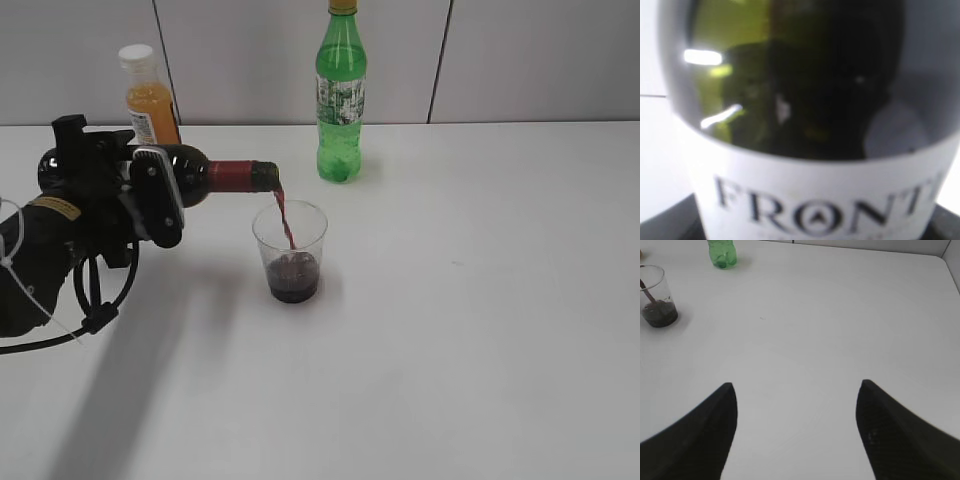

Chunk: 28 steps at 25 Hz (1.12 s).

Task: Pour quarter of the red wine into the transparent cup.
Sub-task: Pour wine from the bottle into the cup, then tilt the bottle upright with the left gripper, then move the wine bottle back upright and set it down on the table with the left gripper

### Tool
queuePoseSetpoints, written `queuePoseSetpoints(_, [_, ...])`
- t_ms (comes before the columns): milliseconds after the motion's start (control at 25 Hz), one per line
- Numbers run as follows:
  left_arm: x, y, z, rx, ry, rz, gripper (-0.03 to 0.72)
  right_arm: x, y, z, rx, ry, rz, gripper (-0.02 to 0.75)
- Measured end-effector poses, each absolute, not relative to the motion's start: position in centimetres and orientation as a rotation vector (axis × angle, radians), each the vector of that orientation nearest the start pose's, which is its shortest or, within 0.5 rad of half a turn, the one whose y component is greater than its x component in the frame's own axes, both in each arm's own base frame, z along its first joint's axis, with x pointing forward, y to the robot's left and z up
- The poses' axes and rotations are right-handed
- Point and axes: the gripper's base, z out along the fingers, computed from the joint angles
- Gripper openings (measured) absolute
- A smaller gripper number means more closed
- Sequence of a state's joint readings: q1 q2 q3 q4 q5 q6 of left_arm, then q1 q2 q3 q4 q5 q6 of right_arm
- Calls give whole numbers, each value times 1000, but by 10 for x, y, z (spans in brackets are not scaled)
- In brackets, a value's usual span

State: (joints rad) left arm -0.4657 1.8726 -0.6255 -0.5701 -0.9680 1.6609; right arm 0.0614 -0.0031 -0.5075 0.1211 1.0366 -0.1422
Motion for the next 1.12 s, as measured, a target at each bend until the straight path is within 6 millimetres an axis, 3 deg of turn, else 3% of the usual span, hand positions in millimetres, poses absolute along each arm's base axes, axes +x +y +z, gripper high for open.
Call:
queuePoseSetpoints(200, [304, -110, 138, 1068, 1561, 814, 545, -6, 9, 282, -208, 1994, 92, 593])
queuePoseSetpoints(520, [306, -115, 140, 633, 1693, 333, 545, -6, 9, 282, -208, 1994, 92, 593])
queuePoseSetpoints(840, [315, -100, 144, 271, 1734, -118, 545, -6, 9, 282, -208, 1994, 92, 593])
queuePoseSetpoints(1120, [340, -108, 159, 249, 1657, -325, 545, -6, 9, 282, -208, 1994, 92, 593])
